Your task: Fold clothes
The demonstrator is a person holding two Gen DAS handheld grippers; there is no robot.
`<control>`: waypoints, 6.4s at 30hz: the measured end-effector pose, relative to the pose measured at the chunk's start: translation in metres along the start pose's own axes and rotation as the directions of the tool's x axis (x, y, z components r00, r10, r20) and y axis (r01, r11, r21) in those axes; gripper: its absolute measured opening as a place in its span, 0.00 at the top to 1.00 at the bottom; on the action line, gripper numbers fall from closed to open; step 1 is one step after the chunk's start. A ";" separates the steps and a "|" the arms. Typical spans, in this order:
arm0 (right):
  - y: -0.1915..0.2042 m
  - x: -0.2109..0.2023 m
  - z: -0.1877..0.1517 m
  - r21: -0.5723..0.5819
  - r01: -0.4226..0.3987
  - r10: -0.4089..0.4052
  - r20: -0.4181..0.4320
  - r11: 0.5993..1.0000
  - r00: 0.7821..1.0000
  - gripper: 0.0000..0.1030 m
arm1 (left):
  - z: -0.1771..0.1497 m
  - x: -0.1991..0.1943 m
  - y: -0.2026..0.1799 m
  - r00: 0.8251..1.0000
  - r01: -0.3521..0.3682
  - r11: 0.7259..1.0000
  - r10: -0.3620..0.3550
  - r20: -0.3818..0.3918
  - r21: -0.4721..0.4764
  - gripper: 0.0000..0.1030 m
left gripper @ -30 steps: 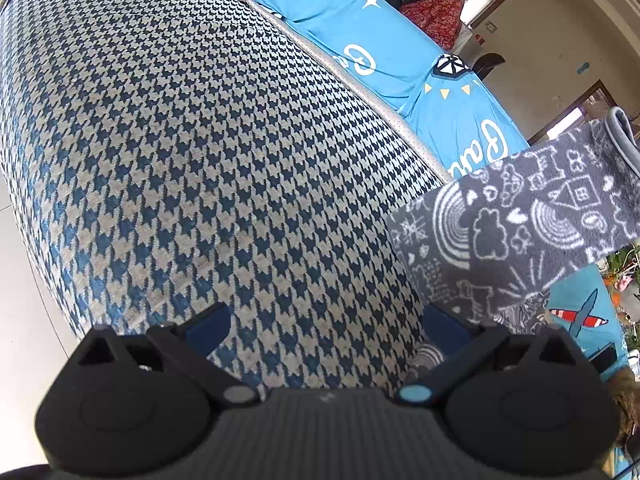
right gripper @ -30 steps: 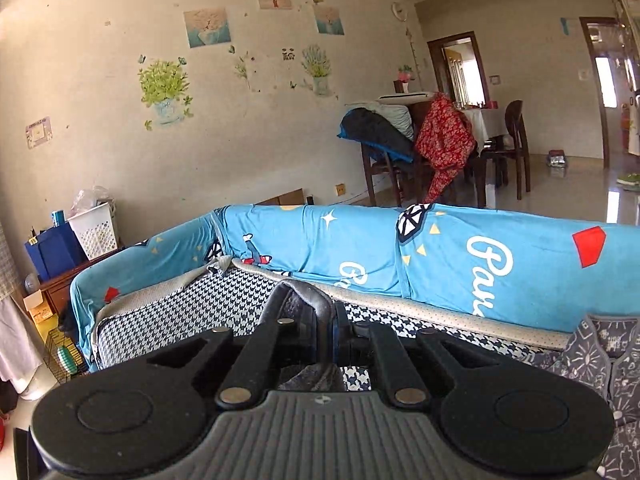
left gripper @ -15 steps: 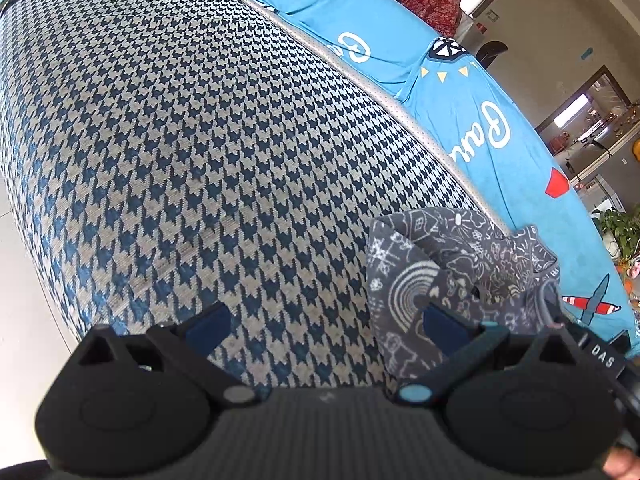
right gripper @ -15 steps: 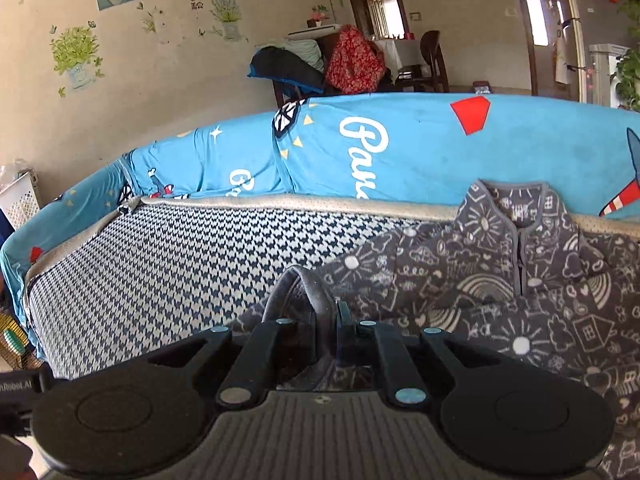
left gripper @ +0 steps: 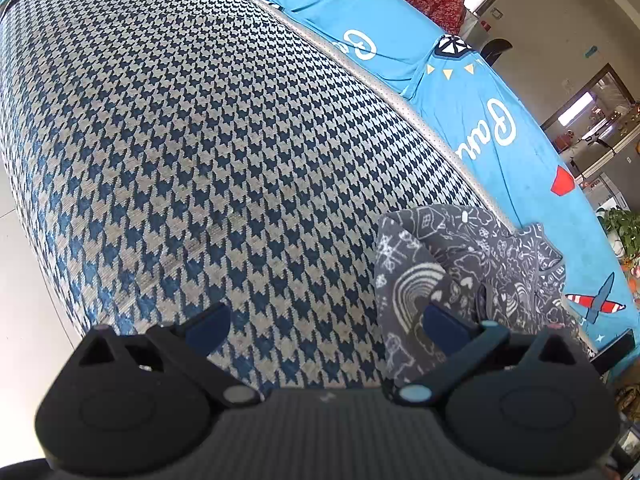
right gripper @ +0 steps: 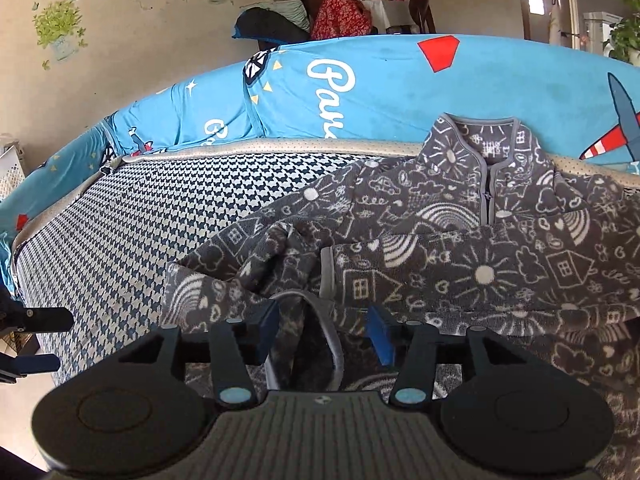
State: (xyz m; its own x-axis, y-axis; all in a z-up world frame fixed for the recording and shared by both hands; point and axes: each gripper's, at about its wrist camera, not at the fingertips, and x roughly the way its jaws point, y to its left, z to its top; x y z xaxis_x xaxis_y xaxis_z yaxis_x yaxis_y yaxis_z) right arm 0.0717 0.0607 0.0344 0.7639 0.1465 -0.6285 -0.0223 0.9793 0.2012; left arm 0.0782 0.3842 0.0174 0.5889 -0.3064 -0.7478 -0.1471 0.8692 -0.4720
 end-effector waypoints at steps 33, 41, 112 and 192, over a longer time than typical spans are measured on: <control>-0.025 0.027 -0.016 0.026 -0.236 0.235 0.019 0.971 0.972 0.83 | -0.028 0.025 -0.040 0.992 0.040 0.974 -0.012 -0.128 0.224 0.00; -0.015 0.023 -0.018 -0.007 -0.288 0.288 -0.004 0.958 0.958 0.78 | -0.030 0.028 -0.048 0.990 0.038 0.971 -0.004 -0.141 0.237 0.00; -0.169 -0.063 0.045 0.268 0.006 -0.068 0.223 0.963 0.972 0.91 | -0.001 0.149 -0.155 0.952 -0.305 0.807 0.265 0.151 0.505 0.00; -0.098 0.018 0.031 0.033 0.034 -0.034 0.004 0.999 0.999 0.66 | 0.082 0.173 -0.169 0.991 0.130 0.968 -0.122 -0.052 0.217 0.00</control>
State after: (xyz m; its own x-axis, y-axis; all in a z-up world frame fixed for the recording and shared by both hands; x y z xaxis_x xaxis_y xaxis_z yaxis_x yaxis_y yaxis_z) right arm 0.1072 -0.0374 0.0266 0.7666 0.1123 -0.6322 0.0249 0.9786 0.2041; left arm 0.2698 0.2163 0.0058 0.5602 -0.4296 -0.7082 0.1064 0.8852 -0.4529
